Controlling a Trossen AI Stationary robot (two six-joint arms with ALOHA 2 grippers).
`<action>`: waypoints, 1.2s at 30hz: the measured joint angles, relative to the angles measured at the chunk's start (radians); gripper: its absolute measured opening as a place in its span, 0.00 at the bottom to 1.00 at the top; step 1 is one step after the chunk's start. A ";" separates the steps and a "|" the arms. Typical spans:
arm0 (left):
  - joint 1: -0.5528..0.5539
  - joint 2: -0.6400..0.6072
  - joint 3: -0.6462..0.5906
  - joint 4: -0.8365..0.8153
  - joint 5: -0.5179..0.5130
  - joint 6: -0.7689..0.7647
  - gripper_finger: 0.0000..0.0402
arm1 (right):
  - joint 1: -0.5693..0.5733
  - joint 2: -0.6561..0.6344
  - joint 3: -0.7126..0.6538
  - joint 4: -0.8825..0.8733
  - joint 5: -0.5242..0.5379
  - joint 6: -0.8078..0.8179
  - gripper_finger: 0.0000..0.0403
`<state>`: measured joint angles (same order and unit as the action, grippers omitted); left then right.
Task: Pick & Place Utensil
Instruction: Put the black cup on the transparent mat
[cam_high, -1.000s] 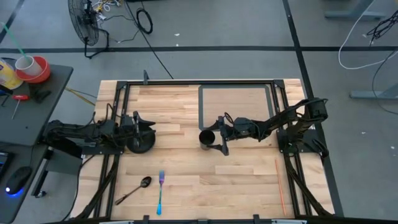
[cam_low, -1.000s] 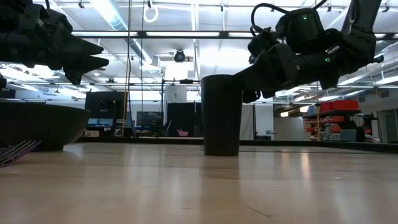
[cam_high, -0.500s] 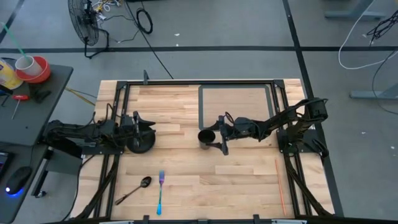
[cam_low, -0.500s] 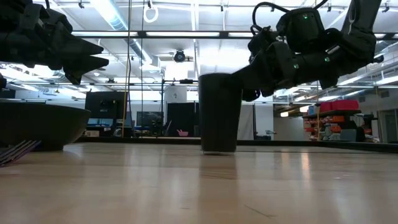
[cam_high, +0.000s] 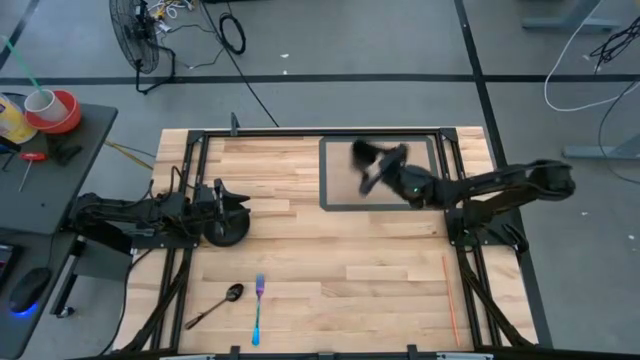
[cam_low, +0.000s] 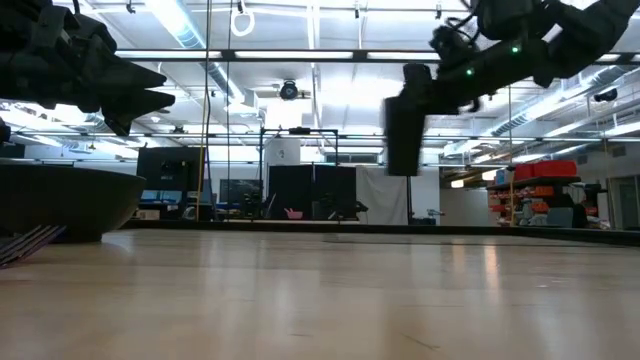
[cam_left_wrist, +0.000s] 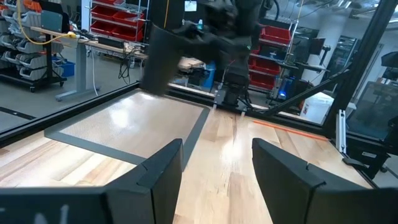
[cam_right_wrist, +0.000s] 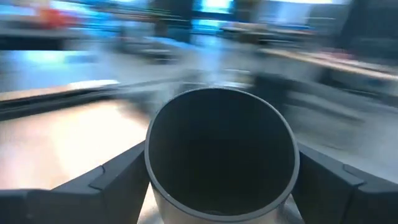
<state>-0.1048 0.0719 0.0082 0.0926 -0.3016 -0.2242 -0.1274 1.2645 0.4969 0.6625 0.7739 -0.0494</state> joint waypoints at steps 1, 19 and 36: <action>0.000 0.000 0.000 0.000 0.000 0.000 0.49 | -0.016 -0.021 0.000 -0.018 0.101 0.009 0.81; 0.000 0.000 0.000 0.000 0.000 0.000 0.49 | -0.401 0.055 -0.055 -0.156 0.430 0.459 0.81; 0.000 0.000 0.000 0.000 0.000 0.000 0.49 | -0.500 0.213 -0.055 -0.342 0.465 0.779 0.81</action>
<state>-0.1047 0.0719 0.0082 0.0925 -0.3019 -0.2245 -0.6272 1.4773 0.4419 0.3206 1.2393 0.7300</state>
